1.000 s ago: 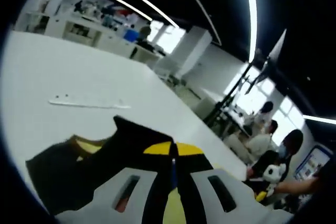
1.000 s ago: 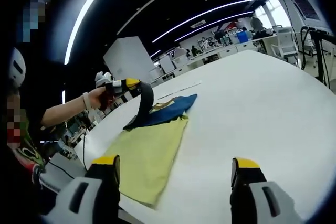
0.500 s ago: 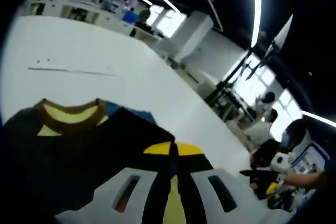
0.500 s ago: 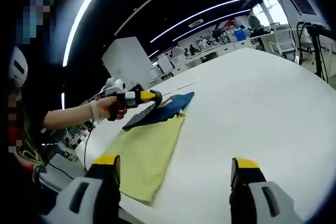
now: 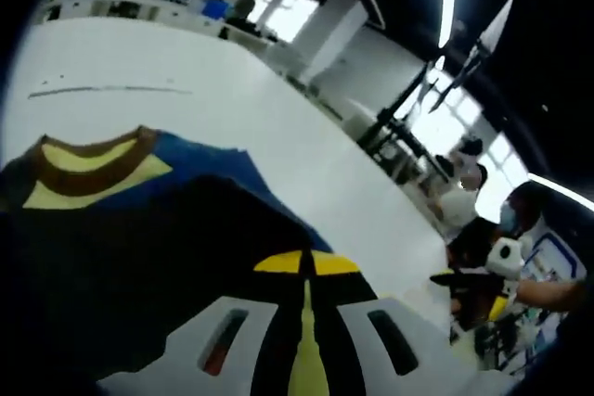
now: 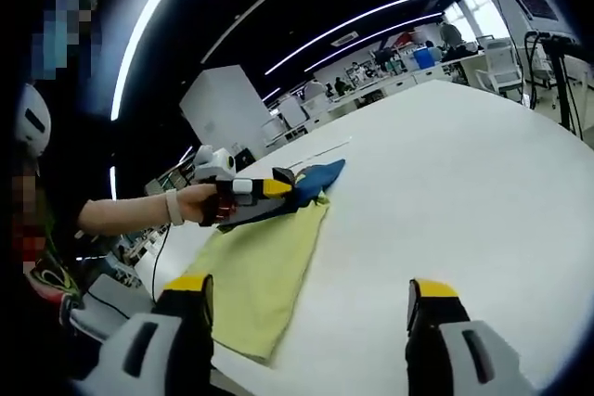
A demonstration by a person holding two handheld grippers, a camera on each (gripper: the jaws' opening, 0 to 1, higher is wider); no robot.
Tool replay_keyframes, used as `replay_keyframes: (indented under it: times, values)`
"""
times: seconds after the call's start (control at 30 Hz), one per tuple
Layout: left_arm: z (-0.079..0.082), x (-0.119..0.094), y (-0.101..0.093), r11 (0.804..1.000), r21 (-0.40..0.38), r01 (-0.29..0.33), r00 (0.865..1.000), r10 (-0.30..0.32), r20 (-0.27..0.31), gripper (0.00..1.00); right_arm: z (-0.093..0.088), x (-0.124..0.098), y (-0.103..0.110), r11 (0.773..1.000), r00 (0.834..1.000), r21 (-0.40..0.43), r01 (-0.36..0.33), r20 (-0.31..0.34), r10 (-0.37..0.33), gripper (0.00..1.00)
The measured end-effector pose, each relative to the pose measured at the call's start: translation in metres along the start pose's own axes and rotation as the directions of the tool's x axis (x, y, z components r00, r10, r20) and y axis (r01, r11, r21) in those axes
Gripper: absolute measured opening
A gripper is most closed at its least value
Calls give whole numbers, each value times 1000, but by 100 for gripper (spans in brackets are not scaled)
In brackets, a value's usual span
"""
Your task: Fold the garment on the visible template until the final outline fits inside the template.
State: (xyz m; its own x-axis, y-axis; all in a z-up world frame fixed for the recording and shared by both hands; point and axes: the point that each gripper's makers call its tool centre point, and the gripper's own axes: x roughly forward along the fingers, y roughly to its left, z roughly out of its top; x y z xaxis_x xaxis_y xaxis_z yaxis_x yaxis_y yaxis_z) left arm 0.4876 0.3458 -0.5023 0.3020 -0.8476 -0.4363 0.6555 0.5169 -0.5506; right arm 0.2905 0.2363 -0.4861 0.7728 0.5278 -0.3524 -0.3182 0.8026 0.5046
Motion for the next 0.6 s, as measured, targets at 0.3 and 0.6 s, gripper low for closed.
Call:
replay_keyframes:
  times: [0.3, 0.6]
  values:
    - [0, 1, 5, 1000, 26, -1, 1000, 1, -1, 0, -3, 1, 2, 1000, 1000, 0, 0, -7, 0, 86]
    - [9, -3, -4, 997, 64, 33, 999, -34, 26, 5, -2, 4, 4, 1000, 1000, -4, -5, -14, 5, 86]
